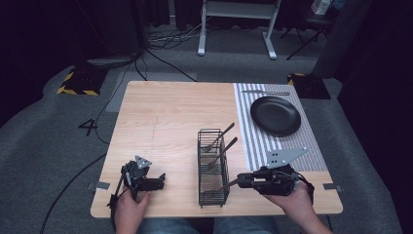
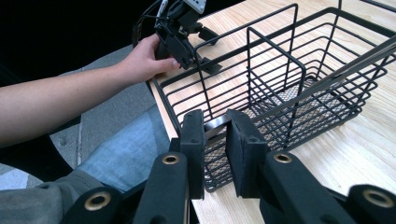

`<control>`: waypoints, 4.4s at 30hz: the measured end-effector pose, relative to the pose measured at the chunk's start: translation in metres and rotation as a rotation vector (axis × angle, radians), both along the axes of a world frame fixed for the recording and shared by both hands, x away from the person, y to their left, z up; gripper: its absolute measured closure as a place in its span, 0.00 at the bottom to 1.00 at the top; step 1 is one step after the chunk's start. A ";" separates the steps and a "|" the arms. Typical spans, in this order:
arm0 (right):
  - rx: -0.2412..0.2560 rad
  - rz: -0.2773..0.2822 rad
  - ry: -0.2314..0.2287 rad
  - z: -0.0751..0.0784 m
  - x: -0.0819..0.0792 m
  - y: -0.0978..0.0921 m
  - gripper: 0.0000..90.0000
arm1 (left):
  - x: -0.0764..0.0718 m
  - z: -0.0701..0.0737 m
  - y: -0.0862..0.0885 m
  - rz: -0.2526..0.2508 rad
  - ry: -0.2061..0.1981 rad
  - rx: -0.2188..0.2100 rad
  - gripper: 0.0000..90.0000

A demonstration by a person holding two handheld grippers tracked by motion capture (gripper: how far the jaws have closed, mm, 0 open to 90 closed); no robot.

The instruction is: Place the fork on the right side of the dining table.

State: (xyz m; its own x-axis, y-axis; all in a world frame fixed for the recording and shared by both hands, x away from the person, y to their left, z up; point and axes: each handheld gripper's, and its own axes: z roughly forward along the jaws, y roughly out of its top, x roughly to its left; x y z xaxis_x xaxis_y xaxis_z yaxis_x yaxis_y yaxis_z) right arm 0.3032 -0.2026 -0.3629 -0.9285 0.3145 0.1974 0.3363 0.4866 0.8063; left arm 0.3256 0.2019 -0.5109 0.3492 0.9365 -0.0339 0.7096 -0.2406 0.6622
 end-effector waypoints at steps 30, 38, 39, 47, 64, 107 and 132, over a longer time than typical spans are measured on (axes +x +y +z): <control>0.054 -0.023 -0.050 0.012 0.000 0.002 0.96 | 0.000 0.000 0.000 -0.001 -0.001 0.000 0.00; 0.085 -0.031 -0.062 0.022 0.002 0.001 0.97 | 0.001 0.000 0.000 -0.004 -0.002 0.003 0.00; 0.088 -0.031 -0.064 0.023 0.003 0.001 0.97 | 0.001 0.000 0.000 -0.004 -0.002 0.003 0.00; 0.108 -0.027 -0.082 0.037 0.006 -0.001 0.97 | 0.001 0.000 0.000 -0.004 -0.002 0.003 0.00; 0.168 -0.047 -0.075 0.056 0.013 -0.017 0.97 | 0.001 0.000 0.000 -0.006 -0.002 0.001 0.00; 0.225 -0.283 -0.144 0.091 0.010 -0.116 0.97 | 0.002 0.000 0.000 -0.011 -0.002 0.002 0.00; 0.175 -0.502 -0.118 0.070 0.064 -0.154 0.97 | 0.002 0.000 0.001 -0.019 -0.003 0.003 0.00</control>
